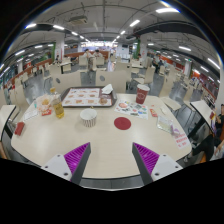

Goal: Pour water

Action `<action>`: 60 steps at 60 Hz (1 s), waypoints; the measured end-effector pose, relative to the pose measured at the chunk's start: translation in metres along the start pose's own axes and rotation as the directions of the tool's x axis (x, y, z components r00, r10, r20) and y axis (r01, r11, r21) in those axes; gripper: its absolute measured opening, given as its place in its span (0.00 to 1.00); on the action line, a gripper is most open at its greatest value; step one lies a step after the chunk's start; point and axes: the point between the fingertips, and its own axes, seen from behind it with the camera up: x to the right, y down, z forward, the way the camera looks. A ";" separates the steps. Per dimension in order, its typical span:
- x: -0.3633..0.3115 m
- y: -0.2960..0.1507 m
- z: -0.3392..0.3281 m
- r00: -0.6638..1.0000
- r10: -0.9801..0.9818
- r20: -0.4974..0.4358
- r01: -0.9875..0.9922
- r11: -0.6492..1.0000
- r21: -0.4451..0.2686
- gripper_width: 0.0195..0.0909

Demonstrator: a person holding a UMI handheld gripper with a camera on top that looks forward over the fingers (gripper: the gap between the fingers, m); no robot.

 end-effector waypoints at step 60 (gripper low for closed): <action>-0.289 -0.086 0.145 0.992 0.030 0.119 -0.046 0.989 0.137 0.93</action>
